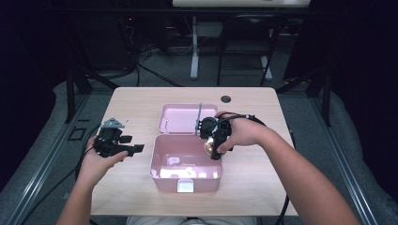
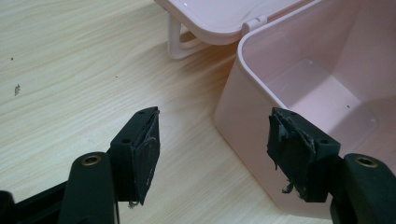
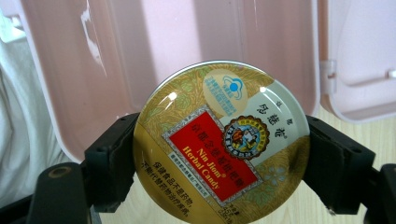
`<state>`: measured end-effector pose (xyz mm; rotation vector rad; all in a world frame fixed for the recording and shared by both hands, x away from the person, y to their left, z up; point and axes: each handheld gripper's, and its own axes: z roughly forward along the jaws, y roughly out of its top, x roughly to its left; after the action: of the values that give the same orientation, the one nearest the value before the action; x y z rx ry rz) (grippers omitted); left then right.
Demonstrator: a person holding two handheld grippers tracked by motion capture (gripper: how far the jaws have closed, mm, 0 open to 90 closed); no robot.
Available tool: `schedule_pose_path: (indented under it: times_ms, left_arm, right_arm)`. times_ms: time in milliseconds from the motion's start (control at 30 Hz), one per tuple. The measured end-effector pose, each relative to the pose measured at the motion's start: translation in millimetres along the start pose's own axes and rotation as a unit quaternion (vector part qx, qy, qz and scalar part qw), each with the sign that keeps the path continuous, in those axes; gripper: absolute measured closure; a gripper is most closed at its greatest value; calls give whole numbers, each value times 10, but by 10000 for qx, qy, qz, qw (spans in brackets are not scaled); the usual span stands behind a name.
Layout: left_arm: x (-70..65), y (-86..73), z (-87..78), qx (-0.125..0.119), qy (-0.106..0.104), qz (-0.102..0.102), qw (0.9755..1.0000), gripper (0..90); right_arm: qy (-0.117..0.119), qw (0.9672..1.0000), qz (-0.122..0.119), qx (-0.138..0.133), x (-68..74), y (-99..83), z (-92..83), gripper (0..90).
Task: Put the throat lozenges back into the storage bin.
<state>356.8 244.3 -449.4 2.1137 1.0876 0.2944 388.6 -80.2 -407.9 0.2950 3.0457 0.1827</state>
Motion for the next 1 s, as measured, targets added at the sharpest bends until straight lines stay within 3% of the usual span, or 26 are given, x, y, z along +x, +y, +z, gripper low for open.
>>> schedule_pose_path:
  times_ms: [867, 1000]
  left_arm:
    - [13, -7, -7, -6, -6, -26, 10000, 343]
    - [15, -9, -8, -5, -6, -30, 10000, 343]
  right_arm:
    - [52, 9997, -243, 74, 70, 223, 147, 197]
    - [138, 9996, -235, -17, 71, 228, 195, 197]
